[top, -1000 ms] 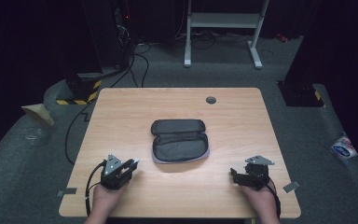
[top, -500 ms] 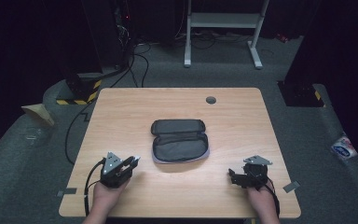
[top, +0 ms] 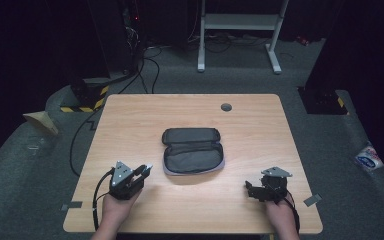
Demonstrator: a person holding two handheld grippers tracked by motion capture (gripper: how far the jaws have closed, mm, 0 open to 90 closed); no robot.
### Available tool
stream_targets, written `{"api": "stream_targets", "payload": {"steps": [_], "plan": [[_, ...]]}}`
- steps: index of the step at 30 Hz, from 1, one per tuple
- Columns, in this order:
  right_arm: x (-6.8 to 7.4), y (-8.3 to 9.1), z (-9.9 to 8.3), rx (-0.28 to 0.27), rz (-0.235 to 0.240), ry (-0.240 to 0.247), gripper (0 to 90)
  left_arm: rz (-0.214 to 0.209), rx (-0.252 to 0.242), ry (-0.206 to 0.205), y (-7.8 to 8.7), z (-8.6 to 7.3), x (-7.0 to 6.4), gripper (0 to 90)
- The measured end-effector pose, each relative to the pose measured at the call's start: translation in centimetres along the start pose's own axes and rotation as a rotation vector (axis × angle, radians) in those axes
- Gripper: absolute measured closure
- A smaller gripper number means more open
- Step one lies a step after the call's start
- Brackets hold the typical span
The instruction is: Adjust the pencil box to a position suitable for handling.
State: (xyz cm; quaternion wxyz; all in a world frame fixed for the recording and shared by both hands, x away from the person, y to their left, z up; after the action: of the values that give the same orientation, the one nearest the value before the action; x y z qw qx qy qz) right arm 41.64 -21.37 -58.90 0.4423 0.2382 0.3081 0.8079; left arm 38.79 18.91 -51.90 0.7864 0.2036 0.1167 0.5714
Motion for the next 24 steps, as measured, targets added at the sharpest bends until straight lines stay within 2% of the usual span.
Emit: {"api": "stream_targets", "payload": {"steps": [7, 24], "plan": [[0.0, 0.0, 0.0, 0.000, 0.000, -0.003, 8.6, -0.003, -0.011, 0.005, -0.2, 0.7, 0.1, 73.1], [0.1, 0.0, 0.0, -0.001, 0.001, -0.003, 8.6, -0.022, -0.047, -0.001, 0.0, 2.5, -0.8, 73.1]]}}
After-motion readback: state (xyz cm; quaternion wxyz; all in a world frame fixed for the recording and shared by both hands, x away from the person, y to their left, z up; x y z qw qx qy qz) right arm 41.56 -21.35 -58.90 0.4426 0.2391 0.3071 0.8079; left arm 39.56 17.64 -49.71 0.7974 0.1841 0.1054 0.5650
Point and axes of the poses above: each handheld gripper's, and its own axes: y roughly backward along the jaws, z roughly out of its top, x roughly to its left, the point moved 9 cm from there along -y, roughly forward along the jaws, and after that the axes turned 10 degrees about z, right-handed, at the moved point
